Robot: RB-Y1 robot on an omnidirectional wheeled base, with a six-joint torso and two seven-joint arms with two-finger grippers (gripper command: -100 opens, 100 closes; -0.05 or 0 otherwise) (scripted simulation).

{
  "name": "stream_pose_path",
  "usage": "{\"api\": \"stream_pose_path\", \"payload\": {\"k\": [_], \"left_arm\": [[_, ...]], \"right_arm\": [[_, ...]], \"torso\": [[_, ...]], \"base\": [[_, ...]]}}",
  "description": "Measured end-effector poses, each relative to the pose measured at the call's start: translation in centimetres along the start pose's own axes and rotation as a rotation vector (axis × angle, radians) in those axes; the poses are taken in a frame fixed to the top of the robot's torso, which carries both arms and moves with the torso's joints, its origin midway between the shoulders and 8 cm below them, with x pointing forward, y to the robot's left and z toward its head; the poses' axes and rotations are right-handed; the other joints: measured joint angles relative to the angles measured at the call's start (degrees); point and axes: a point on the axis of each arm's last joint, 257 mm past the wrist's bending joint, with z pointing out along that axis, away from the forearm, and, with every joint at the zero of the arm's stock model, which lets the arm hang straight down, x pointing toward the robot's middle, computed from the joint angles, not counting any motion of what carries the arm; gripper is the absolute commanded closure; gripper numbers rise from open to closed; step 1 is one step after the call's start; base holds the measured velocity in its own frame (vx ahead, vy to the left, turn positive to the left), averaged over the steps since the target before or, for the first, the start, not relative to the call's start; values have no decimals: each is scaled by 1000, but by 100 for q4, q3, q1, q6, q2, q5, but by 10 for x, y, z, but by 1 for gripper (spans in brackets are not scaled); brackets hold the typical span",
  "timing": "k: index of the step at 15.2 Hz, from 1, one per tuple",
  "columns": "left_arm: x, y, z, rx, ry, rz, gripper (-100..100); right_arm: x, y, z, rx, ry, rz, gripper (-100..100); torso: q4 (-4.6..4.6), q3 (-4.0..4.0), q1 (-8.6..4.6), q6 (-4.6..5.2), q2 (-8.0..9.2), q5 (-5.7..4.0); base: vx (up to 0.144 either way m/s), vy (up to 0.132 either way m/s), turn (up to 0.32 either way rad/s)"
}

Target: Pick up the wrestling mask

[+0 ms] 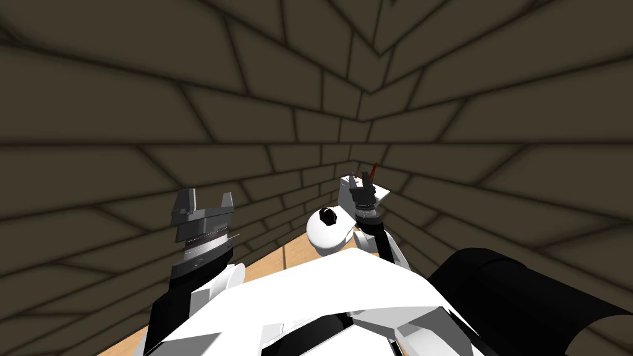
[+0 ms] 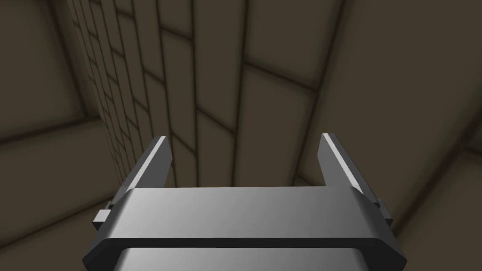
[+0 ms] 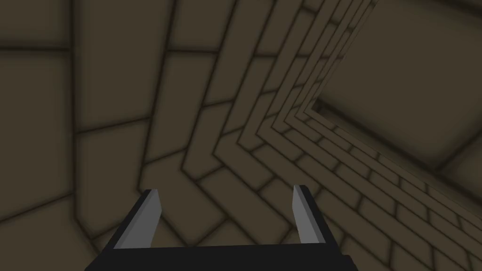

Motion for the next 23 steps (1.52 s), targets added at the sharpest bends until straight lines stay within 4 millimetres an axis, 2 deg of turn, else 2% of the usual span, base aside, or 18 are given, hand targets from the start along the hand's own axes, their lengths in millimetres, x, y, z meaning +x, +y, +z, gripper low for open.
{"api": "stream_pose_path", "payload": {"k": [3,8,11,15,19,23], "left_arm": [[0,0,0,0,0,0,0],[0,0,0,0,0,0,0],[0,0,0,0,0,0,0],[0,0,0,0,0,0,0],[0,0,0,0,0,0,0],[0,0,0,0,0,0,0]], "right_arm": [[9,-18,-7,40,52,-30,-100],[16,-59,-22,133,137,-102,-100],[20,-91,-42,209,202,-166,-100],[18,-122,-61,284,256,-224,-100],[15,-163,-90,382,334,-310,-100],[10,-191,-117,458,386,-370,-100]], "torso": [[-2,-4,3,-2,-7,0],[-4,-9,4,-3,-15,1],[-4,-10,8,-2,-16,2],[-4,-8,7,-1,-14,1],[-1,-1,6,-2,-2,1],[-1,-1,5,-1,-2,1]], "base": [[19,15,97],[31,18,119],[32,25,123],[18,17,82],[0,16,94],[6,18,99]]}}
